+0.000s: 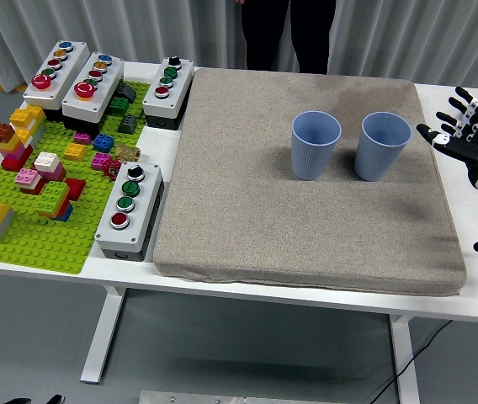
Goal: Pick cup pour cup place
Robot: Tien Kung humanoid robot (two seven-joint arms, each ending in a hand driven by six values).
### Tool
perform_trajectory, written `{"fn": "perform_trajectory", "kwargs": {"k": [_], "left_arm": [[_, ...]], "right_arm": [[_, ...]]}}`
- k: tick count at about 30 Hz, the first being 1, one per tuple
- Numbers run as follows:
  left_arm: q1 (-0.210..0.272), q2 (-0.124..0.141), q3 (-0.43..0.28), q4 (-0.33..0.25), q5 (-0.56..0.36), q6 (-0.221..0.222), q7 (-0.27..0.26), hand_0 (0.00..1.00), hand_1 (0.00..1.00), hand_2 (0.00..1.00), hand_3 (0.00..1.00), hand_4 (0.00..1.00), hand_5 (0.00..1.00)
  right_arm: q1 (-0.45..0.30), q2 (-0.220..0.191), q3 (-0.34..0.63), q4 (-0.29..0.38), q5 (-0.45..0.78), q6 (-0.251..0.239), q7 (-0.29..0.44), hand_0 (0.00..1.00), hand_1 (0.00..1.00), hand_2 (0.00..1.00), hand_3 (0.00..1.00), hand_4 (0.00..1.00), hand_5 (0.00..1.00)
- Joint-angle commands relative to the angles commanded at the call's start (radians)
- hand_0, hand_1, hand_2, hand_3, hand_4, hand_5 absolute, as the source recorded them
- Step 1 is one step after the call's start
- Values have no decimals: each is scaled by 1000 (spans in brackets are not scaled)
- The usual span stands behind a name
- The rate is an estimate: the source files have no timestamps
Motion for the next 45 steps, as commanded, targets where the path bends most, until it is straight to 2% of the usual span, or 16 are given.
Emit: {"fn": "perform_trajectory", "kwargs": {"k": [7,16,22,30,37,45], "left_arm": [[-1,-1,-2,0,3,0,0,763,782,827,721,506,989],[-4,-3,-3,0,4,0,0,763,781,826,719,505,989],[-5,-7,2,0,1,-1,0,763,781,826,718,505,989],[-5,-12,12,0,-7,-2,-1,762,781,826,717,505,989],[-6,-15,19,0,-13,-3,-1,762,781,826,716,506,989],[-5,-14,28,0,-23,-3,-3,762,782,826,715,506,989]], "right_arm": [[-17,5,5,11,-36,51,-43,951,925,998,998,882,180],[-43,15,5,10,-43,62,-46,951,932,998,998,899,174],[-72,18,7,3,-33,50,-31,950,929,998,998,898,180],[-97,39,-24,-17,-43,6,16,944,909,998,998,896,180],[-110,62,-95,-45,-13,-76,84,937,907,998,998,891,182],[-98,72,-126,-68,37,-152,150,934,904,998,993,889,182]]}}
